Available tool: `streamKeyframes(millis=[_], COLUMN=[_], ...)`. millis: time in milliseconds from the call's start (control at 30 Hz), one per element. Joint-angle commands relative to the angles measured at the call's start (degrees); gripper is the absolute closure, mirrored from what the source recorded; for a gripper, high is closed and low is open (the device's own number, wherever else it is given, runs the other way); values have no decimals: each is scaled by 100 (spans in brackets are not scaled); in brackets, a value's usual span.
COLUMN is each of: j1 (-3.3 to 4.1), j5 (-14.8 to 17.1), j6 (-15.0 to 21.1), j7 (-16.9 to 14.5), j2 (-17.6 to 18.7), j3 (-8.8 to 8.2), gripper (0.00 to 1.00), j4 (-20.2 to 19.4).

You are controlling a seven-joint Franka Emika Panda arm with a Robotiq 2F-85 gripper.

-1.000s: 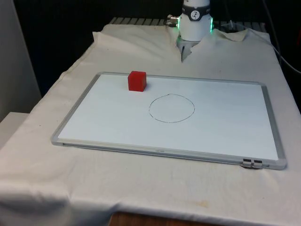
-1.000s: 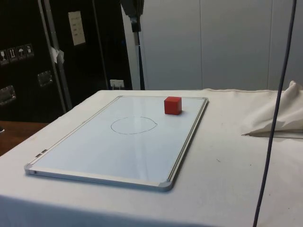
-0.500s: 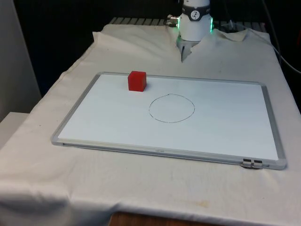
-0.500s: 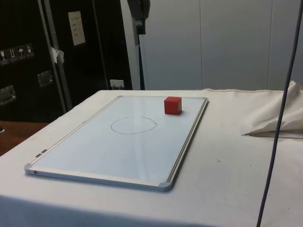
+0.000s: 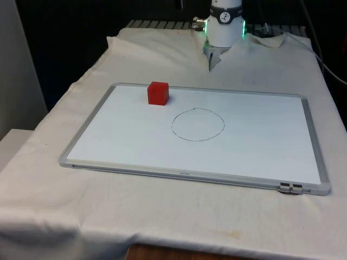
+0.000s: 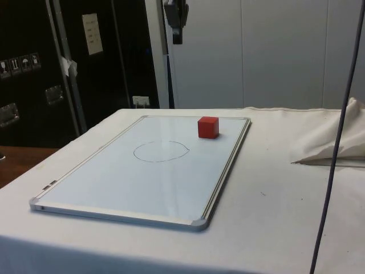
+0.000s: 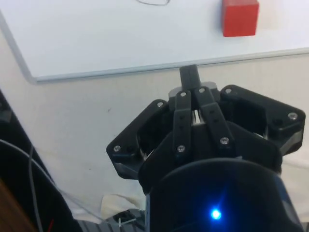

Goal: Push the cube into the marked area.

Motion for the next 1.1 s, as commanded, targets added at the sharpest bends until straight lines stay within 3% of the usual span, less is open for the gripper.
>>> streamKeyframes(millis=[0, 167, 200, 233, 467, 633, 733, 1033, 1067], j1=[-23, -29, 0, -29, -6, -34, -6, -23, -6], j5=[-86, -178, -115, -189, -178, -223, -183, -63, -115], j6=[103, 258, 138, 298, 510, 842, 900, 1455, 1387], j7=[-6, -155, -138, -189, -395, -596, -688, -1134, -1083], j2=[-40, -29, 0, -23, 0, 23, 46, 286, 292], j3=[-23, -206, -189, -241, -470, -665, -773, -1157, -1157], gripper=[100, 100, 100, 100, 100, 100, 100, 100, 100], j4=[-74, -212, -143, -252, -458, -705, -779, -1112, -1083])
